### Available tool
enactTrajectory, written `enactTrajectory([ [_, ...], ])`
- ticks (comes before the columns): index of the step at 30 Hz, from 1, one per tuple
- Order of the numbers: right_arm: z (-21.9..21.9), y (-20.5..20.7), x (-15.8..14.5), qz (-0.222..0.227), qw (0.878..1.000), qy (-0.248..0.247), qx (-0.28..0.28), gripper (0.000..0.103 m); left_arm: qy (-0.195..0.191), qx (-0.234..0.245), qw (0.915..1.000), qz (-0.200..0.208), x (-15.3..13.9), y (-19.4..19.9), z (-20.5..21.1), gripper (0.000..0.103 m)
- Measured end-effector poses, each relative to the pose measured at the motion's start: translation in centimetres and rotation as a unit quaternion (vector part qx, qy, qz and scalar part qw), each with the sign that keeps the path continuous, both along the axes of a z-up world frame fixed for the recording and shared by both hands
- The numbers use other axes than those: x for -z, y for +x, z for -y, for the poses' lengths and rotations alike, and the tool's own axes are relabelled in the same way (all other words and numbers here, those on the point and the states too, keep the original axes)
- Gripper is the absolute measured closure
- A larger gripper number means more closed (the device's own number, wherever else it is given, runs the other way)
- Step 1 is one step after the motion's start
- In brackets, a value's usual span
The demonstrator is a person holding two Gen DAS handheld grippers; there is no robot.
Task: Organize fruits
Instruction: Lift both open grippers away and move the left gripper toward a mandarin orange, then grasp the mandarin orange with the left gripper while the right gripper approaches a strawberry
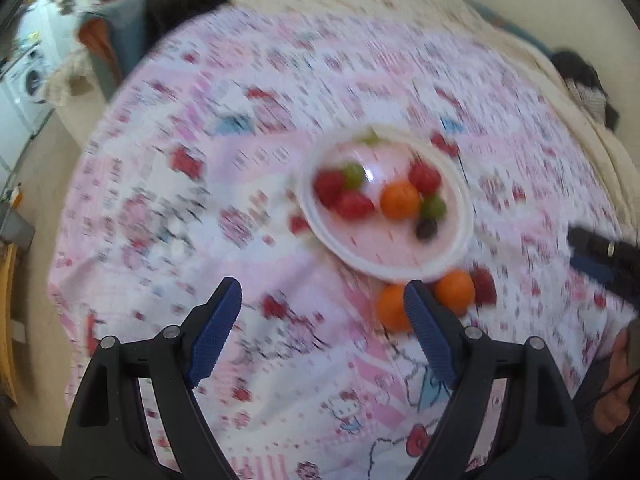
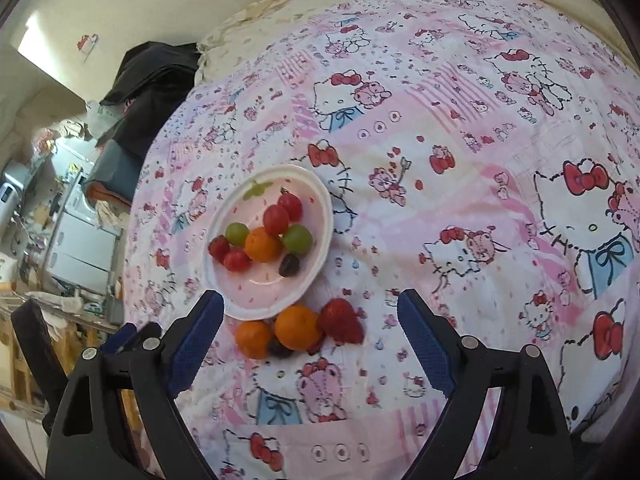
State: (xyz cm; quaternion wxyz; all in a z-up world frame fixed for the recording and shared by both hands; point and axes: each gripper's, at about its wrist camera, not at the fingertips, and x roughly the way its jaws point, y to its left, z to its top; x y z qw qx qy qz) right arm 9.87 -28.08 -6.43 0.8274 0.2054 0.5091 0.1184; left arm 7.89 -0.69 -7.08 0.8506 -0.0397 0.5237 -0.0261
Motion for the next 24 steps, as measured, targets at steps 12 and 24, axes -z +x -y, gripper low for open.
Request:
enactTrajectory([
  [12, 1.8, 0.2, 0.7, -0.021, 0.999, 0.039, 0.02, 0.012, -0.086, 0.027, 0.9934, -0.07, 5.7, 2.3, 4.7, 0.039],
  [24, 1.1, 0.9, 1.6, -0.037, 0.998, 0.042, 0.022, 0.012, -0.093, 0.009, 0.9923, -0.081, 5.5, 2.2, 3.1, 0.066],
])
